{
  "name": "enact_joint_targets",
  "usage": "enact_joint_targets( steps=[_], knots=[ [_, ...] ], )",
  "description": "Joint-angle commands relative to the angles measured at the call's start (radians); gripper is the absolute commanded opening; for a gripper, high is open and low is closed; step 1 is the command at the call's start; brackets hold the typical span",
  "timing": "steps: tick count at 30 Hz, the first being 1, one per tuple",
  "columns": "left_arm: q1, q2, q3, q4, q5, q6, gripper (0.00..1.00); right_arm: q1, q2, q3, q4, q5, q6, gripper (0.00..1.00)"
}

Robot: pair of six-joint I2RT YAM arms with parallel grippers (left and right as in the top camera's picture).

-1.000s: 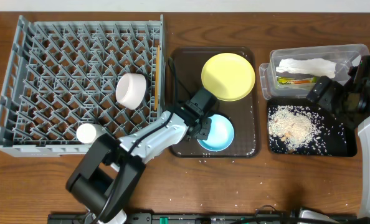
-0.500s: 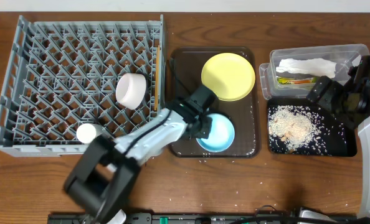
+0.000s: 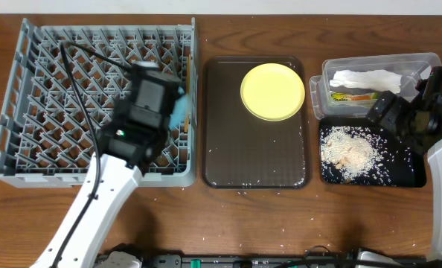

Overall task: Sort waste into correct bins and load items into the dishwasher
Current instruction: 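Carry the light-blue bowl into the dish rack with the left gripper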

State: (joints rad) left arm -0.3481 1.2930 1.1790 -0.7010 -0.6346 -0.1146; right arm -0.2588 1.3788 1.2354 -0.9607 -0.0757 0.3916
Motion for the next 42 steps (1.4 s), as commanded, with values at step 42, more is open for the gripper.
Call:
enact_joint_targets(
  steps=[42],
  knots=[
    [0.232, 0.548, 0.003, 0.361, -0.69, 0.259, 0.08, -0.009, -0.006, 0.009, 0.0, -0.004, 0.012, 0.99]
  ],
)
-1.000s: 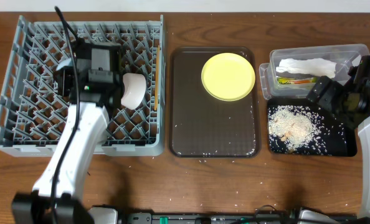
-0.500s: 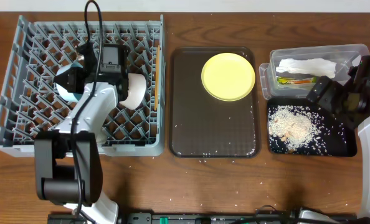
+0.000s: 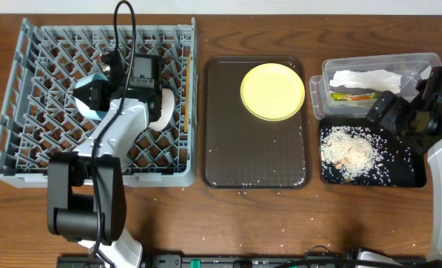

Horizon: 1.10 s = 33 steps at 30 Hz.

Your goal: Sort waste into correct bins and load items into the dishwasher

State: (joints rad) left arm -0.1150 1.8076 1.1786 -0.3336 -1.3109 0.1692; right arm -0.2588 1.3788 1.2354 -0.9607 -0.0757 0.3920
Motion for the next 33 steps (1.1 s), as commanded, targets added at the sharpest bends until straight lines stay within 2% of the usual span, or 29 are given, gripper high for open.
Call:
enact_joint_targets(
  steps=[1, 3, 8, 19, 28, 30, 33],
  knots=[
    [-0.001, 0.036, 0.003, -0.009, -0.018, -0.024, 0.07, -0.009, -0.006, 0.009, 0.0, -0.004, 0.011, 0.99],
    [-0.001, 0.04, 0.003, -0.017, -0.025, -0.024, 0.07, -0.009, -0.006, 0.009, 0.0, -0.004, 0.011, 0.99],
    [0.012, 0.04, 0.003, -0.008, -0.167, -0.024, 0.07, -0.009, -0.006, 0.009, 0.0, -0.004, 0.011, 0.99],
    [0.01, 0.059, 0.003, -0.008, -0.111, -0.028, 0.07, -0.009, -0.006, 0.009, 0.0, -0.004, 0.011, 0.99],
    [-0.063, 0.094, 0.002, -0.007, -0.111, -0.037, 0.08, -0.009, -0.006, 0.009, 0.0, -0.004, 0.011, 0.99],
    [-0.087, 0.093, 0.002, 0.0, -0.112, -0.036, 0.1, -0.009, -0.006, 0.009, 0.0, -0.004, 0.011, 0.99],
    [-0.109, 0.093, 0.002, 0.002, -0.111, -0.036, 0.22, -0.009, -0.006, 0.009, 0.0, -0.004, 0.011, 0.99]
  ],
)
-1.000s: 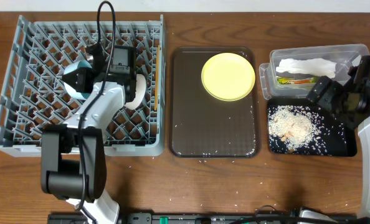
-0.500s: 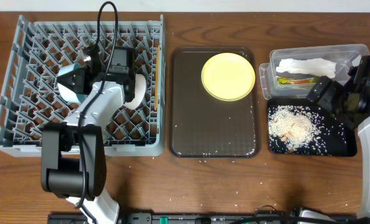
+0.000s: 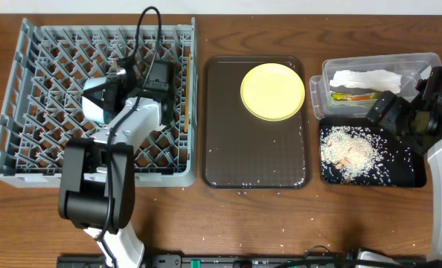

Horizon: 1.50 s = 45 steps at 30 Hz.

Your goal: Sort waste into correct bins and load items into the dishwasher

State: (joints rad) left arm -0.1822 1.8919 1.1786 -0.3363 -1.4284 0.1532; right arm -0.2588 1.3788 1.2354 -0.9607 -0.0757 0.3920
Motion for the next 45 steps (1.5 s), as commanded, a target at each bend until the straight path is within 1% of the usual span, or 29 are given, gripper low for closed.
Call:
enact_joint_targets(
  steps=[1, 2, 3, 4, 7, 8, 9, 12, 13, 14, 15, 16, 17, 18, 19, 21, 22, 23, 24, 25, 27, 28, 29, 34, 39, 40, 43, 45],
  knots=[
    [-0.049, 0.009, 0.002, 0.016, 0.007, -0.023, 0.31, -0.009, -0.006, 0.009, 0.0, -0.004, 0.011, 0.99],
    [-0.051, 0.008, 0.002, 0.034, 0.008, -0.041, 0.41, -0.009, -0.006, 0.009, 0.0, -0.004, 0.011, 0.99],
    [-0.053, 0.004, 0.002, 0.044, 0.017, -0.055, 0.48, -0.009, -0.006, 0.009, 0.0, -0.004, 0.011, 0.99],
    [-0.055, -0.011, 0.002, 0.043, 0.068, -0.054, 0.49, -0.009, -0.006, 0.009, 0.0, -0.004, 0.011, 0.99],
    [-0.066, -0.06, 0.002, 0.027, 0.202, -0.063, 0.49, -0.009, -0.006, 0.009, 0.0, -0.004, 0.011, 0.99],
    [-0.072, -0.096, 0.002, 0.013, 0.28, -0.072, 0.5, -0.009, -0.006, 0.009, 0.0, -0.004, 0.011, 0.99],
    [-0.076, -0.119, 0.002, 0.0, 0.328, -0.085, 0.5, -0.009, -0.006, 0.009, 0.0, -0.004, 0.011, 0.99],
    [-0.079, -0.217, 0.002, -0.069, 0.595, -0.141, 0.5, -0.009, -0.006, 0.009, 0.0, -0.004, 0.011, 0.99],
    [-0.079, -0.264, 0.002, -0.104, 0.698, -0.174, 0.5, -0.009, -0.006, 0.009, 0.0, -0.004, 0.011, 0.99],
    [-0.079, -0.344, 0.002, -0.154, 0.844, -0.24, 0.51, -0.009, -0.006, 0.009, 0.0, -0.003, 0.011, 0.99],
    [-0.079, -0.379, 0.002, -0.174, 0.903, -0.253, 0.5, -0.009, -0.006, 0.009, 0.0, -0.004, 0.011, 0.99],
    [-0.079, -0.404, 0.002, -0.186, 0.938, -0.265, 0.49, -0.009, -0.006, 0.009, -0.001, -0.004, 0.011, 0.99],
    [-0.079, -0.437, 0.002, -0.205, 0.973, -0.28, 0.39, -0.009, -0.006, 0.009, 0.0, -0.004, 0.011, 0.99],
    [-0.076, -0.466, 0.002, -0.222, 0.993, -0.297, 0.22, -0.009, -0.006, 0.009, 0.0, -0.004, 0.011, 0.99],
    [-0.069, -0.489, 0.002, -0.234, 1.006, -0.307, 0.08, -0.009, -0.006, 0.009, 0.0, -0.004, 0.011, 0.99],
    [-0.041, -0.523, 0.002, -0.251, 1.061, -0.312, 0.08, -0.009, -0.006, 0.009, 0.0, -0.004, 0.011, 0.99],
    [0.001, -0.529, 0.002, -0.256, 1.139, -0.311, 0.08, -0.009, -0.006, 0.009, 0.0, -0.004, 0.011, 0.99],
    [0.066, -0.518, 0.002, -0.257, 1.281, -0.307, 0.07, -0.009, -0.006, 0.009, 0.0, -0.004, 0.011, 0.99],
    [0.084, -0.513, 0.002, -0.254, 1.337, -0.307, 0.07, -0.009, -0.006, 0.009, 0.0, -0.004, 0.011, 0.99],
    [0.119, -0.502, 0.002, -0.25, 1.472, -0.299, 0.08, -0.009, -0.006, 0.009, 0.0, -0.004, 0.011, 0.99],
    [0.159, -0.468, 0.002, -0.244, 1.688, -0.254, 0.07, -0.009, -0.006, 0.009, 0.0, -0.004, 0.011, 0.99],
    [0.161, -0.454, 0.002, -0.244, 1.726, -0.242, 0.07, -0.009, -0.006, 0.009, 0.0, -0.004, 0.011, 0.99],
    [0.158, -0.43, 0.002, -0.246, 1.732, -0.235, 0.08, -0.009, -0.006, 0.009, 0.0, -0.004, 0.011, 0.99],
    [0.157, -0.301, 0.002, -0.208, 1.67, -0.225, 0.07, -0.009, -0.006, 0.009, 0.0, -0.003, 0.011, 0.99],
    [0.157, -0.253, 0.002, -0.196, 1.625, -0.245, 0.07, -0.009, -0.006, 0.009, 0.0, -0.004, 0.011, 0.99],
    [0.156, -0.253, 0.002, -0.198, 1.642, -0.254, 0.07, -0.009, -0.006, 0.009, 0.0, -0.004, 0.011, 0.99],
    [0.152, -0.27, 0.002, -0.204, 1.754, -0.259, 0.07, -0.009, -0.006, 0.009, 0.0, -0.004, 0.011, 0.99],
    [0.153, -0.32, 0.002, -0.198, 1.749, -0.271, 0.07, -0.009, -0.006, 0.009, 0.0, -0.004, 0.011, 0.99]
  ],
)
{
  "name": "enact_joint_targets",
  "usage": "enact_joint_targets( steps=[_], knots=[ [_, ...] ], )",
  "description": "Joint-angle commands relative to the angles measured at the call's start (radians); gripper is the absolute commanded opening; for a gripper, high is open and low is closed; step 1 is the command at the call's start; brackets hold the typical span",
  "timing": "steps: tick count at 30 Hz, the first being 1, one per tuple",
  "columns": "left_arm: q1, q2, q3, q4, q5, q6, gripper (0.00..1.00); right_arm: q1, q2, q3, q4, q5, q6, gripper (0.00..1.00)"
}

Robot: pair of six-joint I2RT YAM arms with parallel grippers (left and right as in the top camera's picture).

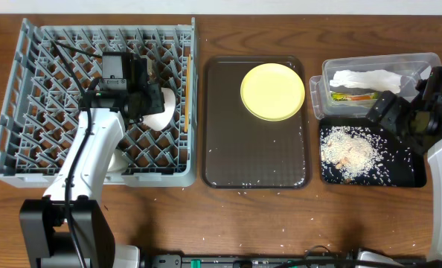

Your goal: Sort waste into correct bins and load items into the dishwasher

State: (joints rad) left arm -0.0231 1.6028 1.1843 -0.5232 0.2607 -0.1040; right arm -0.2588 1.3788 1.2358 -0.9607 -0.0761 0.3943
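Note:
My left gripper reaches into the grey dishwasher rack, right of its middle. Its fingers are against a white cup lying among the rack's prongs. The overhead view does not show whether the fingers still grip the cup. A yellow plate lies at the far right of the brown tray. My right gripper hangs over the far edge of the black bin, which holds spilled rice. Its jaws cannot be made out.
A clear bin with white paper and wrappers stands behind the black bin. A thin orange stick lies along the rack's right side. Loose rice grains are scattered on the table in front of the tray.
The left arm's elbow has moved to the left and its wrist has turned. The gripper stays at the same spot in the rack, and more of the white cup shows. The right arm has not moved.
First my left gripper was over the rack's right side with a pale cup at its fingers. At the two later moments the cup was down among the prongs with the wrist above it, the arm at differing angles. Plate, bins and right arm stayed put.

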Motion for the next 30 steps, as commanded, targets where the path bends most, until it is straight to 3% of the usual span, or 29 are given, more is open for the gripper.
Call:
enact_joint_targets(
  steps=[1, 8, 13, 17, 19, 27, 30],
  knots=[
    [-0.005, -0.051, -0.004, -0.007, 0.048, -0.014, 0.08, -0.009, -0.006, 0.009, 0.0, -0.003, 0.009, 0.99],
    [-0.005, -0.09, -0.004, -0.018, -0.229, -0.011, 0.08, -0.009, -0.006, 0.009, 0.0, -0.003, 0.009, 0.99],
    [-0.006, 0.015, -0.004, -0.016, -0.208, -0.01, 0.07, -0.009, -0.006, 0.009, 0.0, -0.003, 0.009, 0.99],
    [-0.013, 0.032, -0.004, -0.017, -0.008, -0.011, 0.07, -0.009, -0.006, 0.009, 0.0, -0.003, 0.009, 0.99],
    [-0.037, 0.028, -0.004, -0.021, 0.02, -0.013, 0.08, -0.009, -0.006, 0.009, 0.0, -0.003, 0.009, 0.99],
    [-0.096, -0.035, -0.004, -0.029, 0.015, -0.009, 0.07, -0.009, -0.006, 0.009, 0.0, -0.003, 0.009, 0.99],
    [-0.066, -0.132, -0.004, -0.05, -0.143, -0.046, 0.09, -0.009, -0.006, 0.009, 0.0, -0.003, 0.009, 0.99]
  ],
)
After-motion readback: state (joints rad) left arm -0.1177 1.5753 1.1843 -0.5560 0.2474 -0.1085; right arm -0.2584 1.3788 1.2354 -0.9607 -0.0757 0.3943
